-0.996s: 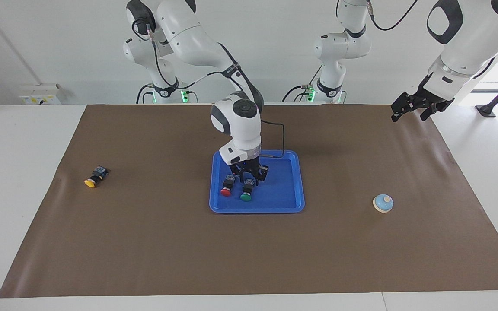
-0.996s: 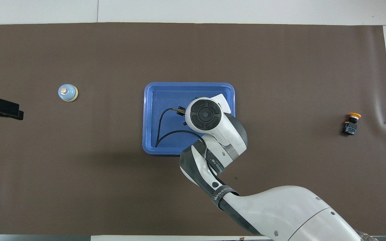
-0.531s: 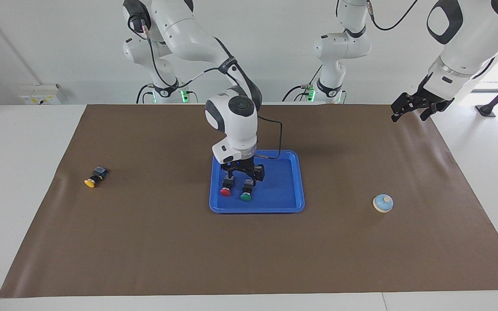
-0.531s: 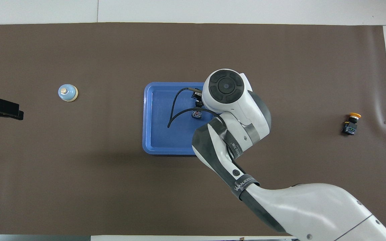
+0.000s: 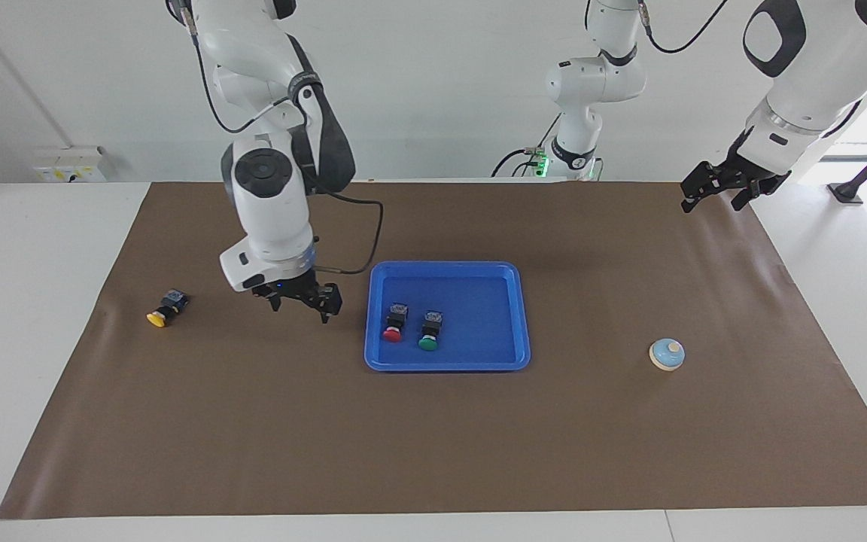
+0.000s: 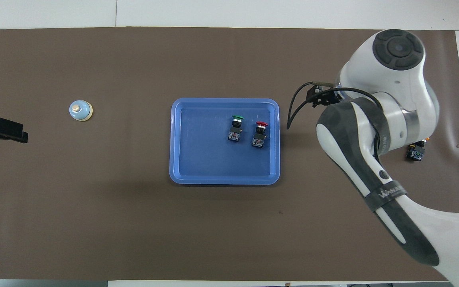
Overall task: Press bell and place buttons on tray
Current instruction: 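Open the right gripper and withdraw it toward the yellow button, then grasp the yellow-capped button with the right gripper and lift it, then carry the yellow button with the right gripper into the tray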
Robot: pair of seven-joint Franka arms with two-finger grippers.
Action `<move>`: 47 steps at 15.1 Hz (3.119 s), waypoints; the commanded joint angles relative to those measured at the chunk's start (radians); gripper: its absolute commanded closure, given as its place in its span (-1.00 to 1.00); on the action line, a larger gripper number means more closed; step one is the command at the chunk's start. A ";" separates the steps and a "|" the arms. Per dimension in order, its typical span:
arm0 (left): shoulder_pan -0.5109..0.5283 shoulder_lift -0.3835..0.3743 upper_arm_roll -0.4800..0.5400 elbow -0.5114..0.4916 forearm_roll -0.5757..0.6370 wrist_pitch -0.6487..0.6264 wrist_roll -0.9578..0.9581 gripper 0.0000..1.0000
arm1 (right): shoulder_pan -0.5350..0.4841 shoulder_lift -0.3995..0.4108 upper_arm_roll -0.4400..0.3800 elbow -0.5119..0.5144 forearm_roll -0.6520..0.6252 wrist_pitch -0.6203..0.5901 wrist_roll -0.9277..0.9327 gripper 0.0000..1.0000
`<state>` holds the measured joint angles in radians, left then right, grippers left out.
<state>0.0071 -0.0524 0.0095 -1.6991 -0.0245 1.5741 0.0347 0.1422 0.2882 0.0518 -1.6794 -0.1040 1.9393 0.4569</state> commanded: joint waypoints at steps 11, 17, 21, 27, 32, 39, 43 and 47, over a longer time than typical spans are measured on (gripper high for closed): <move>-0.001 -0.021 0.001 -0.017 0.006 0.000 -0.010 -1.00 | -0.459 -0.135 0.014 -0.374 -0.006 0.246 -0.473 -1.00; 0.001 -0.021 0.001 -0.017 0.006 0.000 -0.010 -1.00 | -0.553 -0.181 0.016 -0.578 0.009 0.498 -0.555 -1.00; -0.001 -0.021 0.000 -0.017 0.006 0.000 -0.010 -1.00 | -0.541 -0.179 0.017 -0.625 0.009 0.584 -0.550 -1.00; -0.001 -0.021 0.001 -0.017 0.006 0.000 -0.010 -1.00 | -0.543 -0.155 0.019 -0.645 0.027 0.644 -0.552 -0.96; -0.001 -0.021 0.001 -0.017 0.006 0.000 -0.010 -1.00 | -0.539 -0.141 0.020 -0.646 0.030 0.655 -0.558 0.34; 0.001 -0.021 0.001 -0.017 0.006 0.000 -0.010 -1.00 | -0.457 -0.139 0.026 -0.556 0.030 0.557 -0.552 1.00; -0.001 -0.021 0.001 -0.017 0.006 0.000 -0.010 -1.00 | -0.321 -0.132 0.026 -0.366 0.033 0.313 -0.441 1.00; -0.001 -0.021 0.001 -0.017 0.006 0.000 -0.010 -1.00 | -0.118 -0.100 0.025 -0.212 0.029 0.153 -0.166 1.00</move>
<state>0.0071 -0.0524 0.0095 -1.6991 -0.0245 1.5741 0.0347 -0.0558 0.1537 0.0790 -1.9731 -0.0822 2.1554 0.1766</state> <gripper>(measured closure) 0.000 0.581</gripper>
